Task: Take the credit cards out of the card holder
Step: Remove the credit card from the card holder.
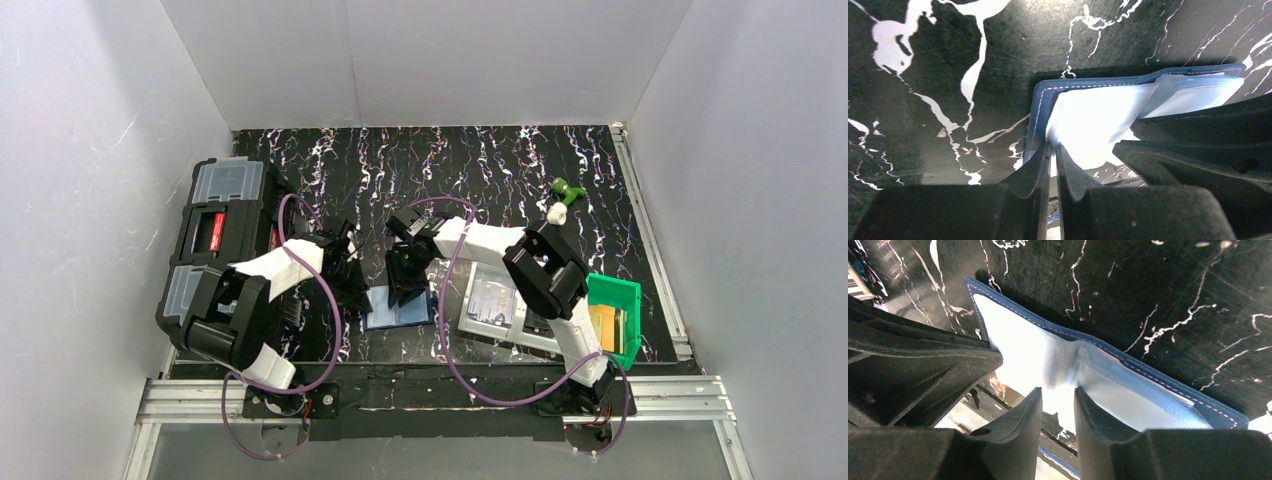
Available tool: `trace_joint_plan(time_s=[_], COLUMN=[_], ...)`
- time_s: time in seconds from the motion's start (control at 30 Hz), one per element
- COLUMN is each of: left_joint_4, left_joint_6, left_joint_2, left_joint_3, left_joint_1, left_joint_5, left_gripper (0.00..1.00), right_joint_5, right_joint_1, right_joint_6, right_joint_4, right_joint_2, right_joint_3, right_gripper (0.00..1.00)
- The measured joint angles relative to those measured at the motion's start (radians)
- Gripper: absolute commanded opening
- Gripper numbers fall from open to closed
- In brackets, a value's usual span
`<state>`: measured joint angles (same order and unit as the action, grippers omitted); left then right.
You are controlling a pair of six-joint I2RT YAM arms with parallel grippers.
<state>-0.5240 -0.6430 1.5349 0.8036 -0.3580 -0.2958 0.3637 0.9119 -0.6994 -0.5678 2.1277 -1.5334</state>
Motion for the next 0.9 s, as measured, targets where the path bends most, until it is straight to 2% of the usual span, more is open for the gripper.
trace_joint_plan(time_s=[0.1,0.3,0.47,0.67,0.9], left_joint_4=[0.004,0.027,0.058,0.088,0.088], left_joint_6=[-0.014,-0.067,-0.107,-0.148,-0.147], left_joint_2=[0.008,0.003,-0.019,-0.061,-0.124], left_joint_3=[0.003,-0.007,-0.032,-0.066,-0.068], left_joint_1=[-0.007,-0.018,-0.023,-0.028,-0.035], left_joint_5=[-0.003,-0.011,-0.018,-0.023,-0.026], left_gripper=[0.00,0.00,0.00,0.00,0.00], right_joint_5=[0.010,0.006,-0.024,-0.049,-0.037], right_joint_1=[-0.005,-0.009,-0.001,0.018,0.019], right_joint_6=[-0.009,-0.018,-0.022,-0.022,-0.022], right_joint_4=[0.022,0.024,-0.023,-0.067,-0.065], right_joint_2=[-0.017,-0.029,-0.018,0.010,0.010], right_joint_3=[0.025,0.037,0.000,-0.055,-0.060], right_gripper=[0.49,0.50,0.50,0.57,0.60])
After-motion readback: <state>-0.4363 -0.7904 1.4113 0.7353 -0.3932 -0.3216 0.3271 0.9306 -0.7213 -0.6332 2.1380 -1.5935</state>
